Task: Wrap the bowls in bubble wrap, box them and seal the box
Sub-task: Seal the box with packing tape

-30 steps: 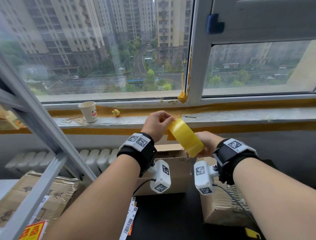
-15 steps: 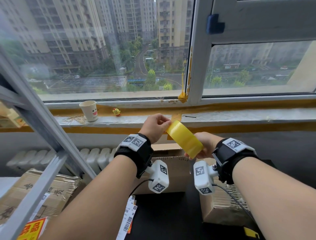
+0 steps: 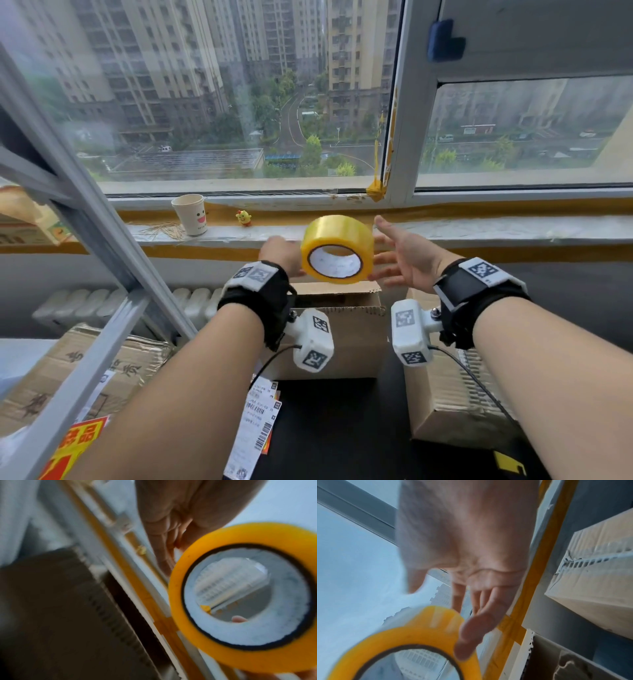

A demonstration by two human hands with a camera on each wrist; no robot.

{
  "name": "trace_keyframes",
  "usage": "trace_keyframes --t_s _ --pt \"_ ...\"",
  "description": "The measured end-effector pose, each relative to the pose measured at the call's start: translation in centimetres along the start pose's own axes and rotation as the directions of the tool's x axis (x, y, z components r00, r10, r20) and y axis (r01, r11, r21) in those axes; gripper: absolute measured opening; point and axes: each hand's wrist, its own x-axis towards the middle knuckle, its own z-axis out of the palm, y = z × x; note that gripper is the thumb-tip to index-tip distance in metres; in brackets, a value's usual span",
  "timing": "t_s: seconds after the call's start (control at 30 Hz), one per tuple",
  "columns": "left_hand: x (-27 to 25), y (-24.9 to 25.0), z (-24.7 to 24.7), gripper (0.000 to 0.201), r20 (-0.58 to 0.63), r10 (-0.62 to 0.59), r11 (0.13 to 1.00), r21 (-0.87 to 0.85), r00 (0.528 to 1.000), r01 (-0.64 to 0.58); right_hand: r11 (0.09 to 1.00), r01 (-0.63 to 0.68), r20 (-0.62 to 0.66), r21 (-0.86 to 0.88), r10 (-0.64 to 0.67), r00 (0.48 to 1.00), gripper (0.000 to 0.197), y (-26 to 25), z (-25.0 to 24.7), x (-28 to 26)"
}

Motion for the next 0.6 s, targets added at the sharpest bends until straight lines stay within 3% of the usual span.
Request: trace_keyframes --t_s 0.07,0.13,0.23,0.4,0.6 --pt "-0.2 -1.2 0.1 0.02 0.079 -0.176 0.964 -0.188 0.981 0.188 0.989 0.04 0.07 -0.142 -0.031 0.997 0.082 0.0 0.7 -0.1" --pt "-0.3 -2.4 0.7 0.02 0.142 -0.263 0.91 -0.292 0.954 0.294 0.927 0.073 0.055 -0.368 -0.056 0.997 0.062 0.3 1.6 0.3" --pt "-0.2 -4.2 1.8 0.021 0.215 -0.244 0.917 -0.266 0.946 0.297 0.764 0.054 -0.044 -0.643 -0.107 0.993 0.042 1.3 3.0 1.2" --pt "0.2 -7.5 2.4 0.012 0.195 -0.213 0.96 -0.14 0.957 0.242 0.537 0.071 -0.055 -0.841 -0.215 0.975 0.037 2.8 4.0 2.4" --pt "1.7 -10.4 3.0 0.042 0.227 -0.214 0.969 -0.071 0.95 0.236 0.4 0.054 -0.049 -0.915 -0.244 0.968 0.042 3.0 5.0 3.3"
